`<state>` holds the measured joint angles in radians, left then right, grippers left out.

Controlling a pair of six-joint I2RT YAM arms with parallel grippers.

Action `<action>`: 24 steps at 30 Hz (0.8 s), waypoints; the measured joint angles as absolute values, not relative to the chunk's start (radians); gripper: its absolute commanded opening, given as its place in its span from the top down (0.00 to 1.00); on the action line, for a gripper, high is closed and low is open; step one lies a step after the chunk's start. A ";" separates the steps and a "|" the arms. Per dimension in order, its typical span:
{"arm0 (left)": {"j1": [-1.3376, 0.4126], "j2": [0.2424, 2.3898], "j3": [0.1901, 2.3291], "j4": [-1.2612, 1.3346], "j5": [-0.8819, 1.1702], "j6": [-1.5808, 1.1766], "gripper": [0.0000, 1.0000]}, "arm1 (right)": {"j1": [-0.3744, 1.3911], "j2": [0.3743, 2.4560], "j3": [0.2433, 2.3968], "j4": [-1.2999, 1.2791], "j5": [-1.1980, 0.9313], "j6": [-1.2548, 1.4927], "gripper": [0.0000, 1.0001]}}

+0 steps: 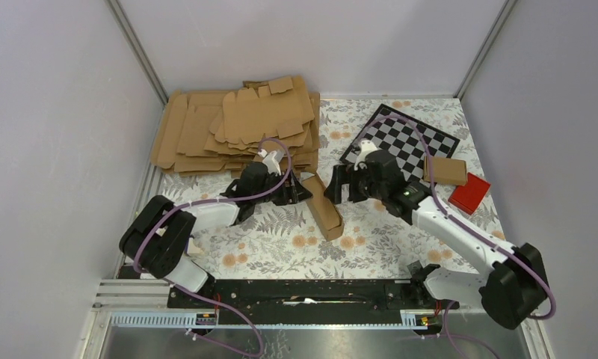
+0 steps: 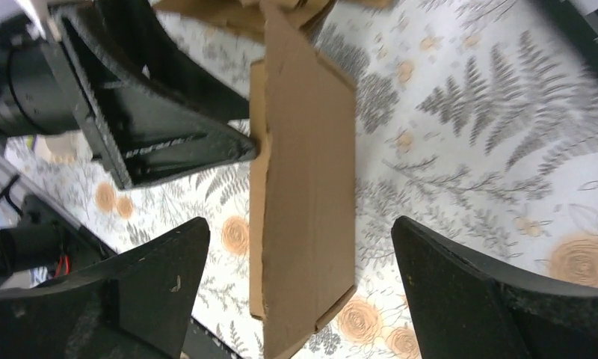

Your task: Fold the paper box

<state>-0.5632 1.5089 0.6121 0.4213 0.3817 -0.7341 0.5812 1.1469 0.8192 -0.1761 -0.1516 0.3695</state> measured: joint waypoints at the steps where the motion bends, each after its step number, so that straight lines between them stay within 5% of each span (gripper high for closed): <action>1: -0.564 1.521 0.613 0.421 0.385 -0.734 0.35 | 0.601 1.169 0.823 -0.179 -0.152 0.369 0.00; 13: -0.564 1.563 0.639 0.427 0.401 -0.731 0.39 | 0.798 1.404 0.979 -0.345 -0.009 0.334 0.01; 24: -0.564 1.542 0.683 0.321 0.390 -0.682 0.34 | 0.816 1.441 0.982 -0.436 0.070 0.291 0.22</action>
<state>-0.5636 1.5421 0.6827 0.3214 0.3901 -0.6819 0.8162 1.4406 0.9825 -0.4362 0.0704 0.2913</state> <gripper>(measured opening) 0.644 0.834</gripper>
